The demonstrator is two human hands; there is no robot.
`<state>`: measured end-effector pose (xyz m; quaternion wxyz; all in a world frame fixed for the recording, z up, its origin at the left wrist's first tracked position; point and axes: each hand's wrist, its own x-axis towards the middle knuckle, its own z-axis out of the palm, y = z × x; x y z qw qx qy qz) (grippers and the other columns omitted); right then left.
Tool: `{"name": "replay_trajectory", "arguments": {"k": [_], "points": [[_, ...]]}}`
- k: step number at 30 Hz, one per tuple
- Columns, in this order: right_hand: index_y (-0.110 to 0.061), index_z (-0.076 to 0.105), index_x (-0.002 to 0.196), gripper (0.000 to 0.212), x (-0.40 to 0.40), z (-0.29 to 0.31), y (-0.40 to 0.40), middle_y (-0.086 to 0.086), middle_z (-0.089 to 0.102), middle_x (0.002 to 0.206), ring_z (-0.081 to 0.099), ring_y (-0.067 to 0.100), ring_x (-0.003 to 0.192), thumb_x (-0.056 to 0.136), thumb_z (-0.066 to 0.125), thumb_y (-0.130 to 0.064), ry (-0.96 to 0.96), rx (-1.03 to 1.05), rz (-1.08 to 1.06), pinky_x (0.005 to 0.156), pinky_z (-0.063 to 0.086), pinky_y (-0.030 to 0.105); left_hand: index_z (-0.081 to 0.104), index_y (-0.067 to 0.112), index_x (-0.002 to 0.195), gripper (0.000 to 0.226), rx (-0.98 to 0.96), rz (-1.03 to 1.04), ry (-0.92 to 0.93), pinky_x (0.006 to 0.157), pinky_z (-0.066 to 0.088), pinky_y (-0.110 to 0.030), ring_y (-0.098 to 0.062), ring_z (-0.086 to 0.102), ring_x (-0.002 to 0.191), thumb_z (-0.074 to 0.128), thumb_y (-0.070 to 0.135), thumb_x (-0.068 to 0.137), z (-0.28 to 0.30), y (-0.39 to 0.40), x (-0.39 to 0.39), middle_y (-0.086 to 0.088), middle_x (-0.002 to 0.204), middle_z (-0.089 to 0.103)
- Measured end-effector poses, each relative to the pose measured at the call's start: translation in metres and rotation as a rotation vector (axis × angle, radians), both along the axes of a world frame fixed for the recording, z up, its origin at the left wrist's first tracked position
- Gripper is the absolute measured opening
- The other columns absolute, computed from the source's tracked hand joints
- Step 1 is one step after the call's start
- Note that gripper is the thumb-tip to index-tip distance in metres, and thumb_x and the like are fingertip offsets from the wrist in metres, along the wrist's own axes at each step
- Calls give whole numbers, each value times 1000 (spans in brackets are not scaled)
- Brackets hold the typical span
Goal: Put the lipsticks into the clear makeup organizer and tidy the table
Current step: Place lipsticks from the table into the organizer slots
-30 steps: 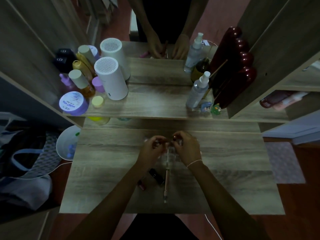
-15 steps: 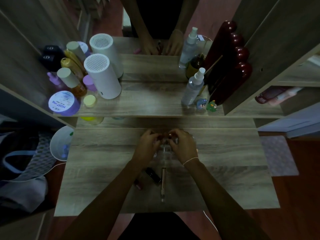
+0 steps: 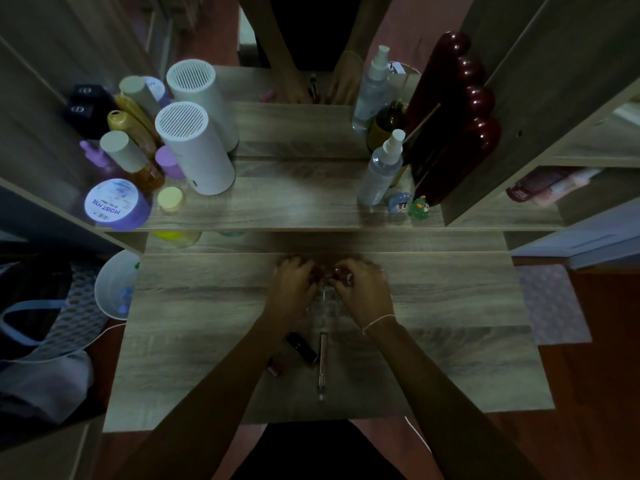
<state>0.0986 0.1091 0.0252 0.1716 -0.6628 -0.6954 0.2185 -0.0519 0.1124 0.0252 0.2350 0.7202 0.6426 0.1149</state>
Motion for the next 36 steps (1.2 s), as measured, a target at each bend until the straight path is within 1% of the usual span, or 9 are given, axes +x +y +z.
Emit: {"name": "replay_trajectory", "arguments": {"k": [3,7,12,16,25,27,32,34,36], "points": [[-26,63,95,19,0,0,-1,-2,70,91,62,21,87,77,69,-26,-18,-27,12,85,43,40,62,11,106,29,7,-4,18,84,40,-40,-33,53,104,69,21,79,0,0,-1,-14,107,62],[-25,64,95,18,0,1,0,0,70,92,62,23,88,77,68,-26,-21,-34,9,86,43,41,62,11,103,28,22,15,4,84,37,-39,-33,53,104,69,19,77,1,-2,-1,-13,106,62],[-24,63,97,19,0,2,-1,0,69,93,61,22,91,79,68,-25,-29,-46,24,87,42,42,60,10,111,32,-18,19,-28,94,35,-43,-31,48,112,67,18,81,3,-4,-1,-13,115,59],[-24,64,97,20,0,2,-2,0,69,93,61,23,90,78,67,-24,-42,-30,24,86,42,42,61,11,106,29,21,24,-41,90,35,-42,-31,49,110,67,15,78,5,-7,-2,-12,111,61],[-24,63,99,21,0,5,-4,3,69,94,61,27,91,78,66,-25,-20,-15,13,86,40,41,60,14,109,30,28,61,-79,90,35,-41,-28,49,109,67,19,80,5,-11,-5,-10,112,59],[-25,61,103,26,1,7,-5,1,70,98,61,26,95,78,68,-28,-11,-4,5,86,39,40,59,15,113,33,38,73,-91,92,35,-41,-28,49,111,67,21,82,7,-13,-6,-9,115,59],[-22,50,125,57,9,8,-25,2,67,114,59,24,105,76,75,-34,82,32,-33,91,42,42,55,17,122,42,60,93,-113,92,40,-42,-26,50,108,68,29,83,8,-27,-19,-9,114,56],[-21,48,127,59,13,7,-37,4,65,116,59,23,107,76,76,-31,117,40,-32,93,46,44,53,18,124,45,70,136,-126,91,39,-39,-24,51,105,68,30,83,8,-37,-28,-8,113,56],[-21,49,124,56,15,7,-49,5,62,115,59,22,104,76,77,-26,151,48,-15,88,51,46,53,17,124,46,97,181,-146,89,37,-37,-24,53,103,70,29,82,7,-49,-38,-8,111,57]]}}
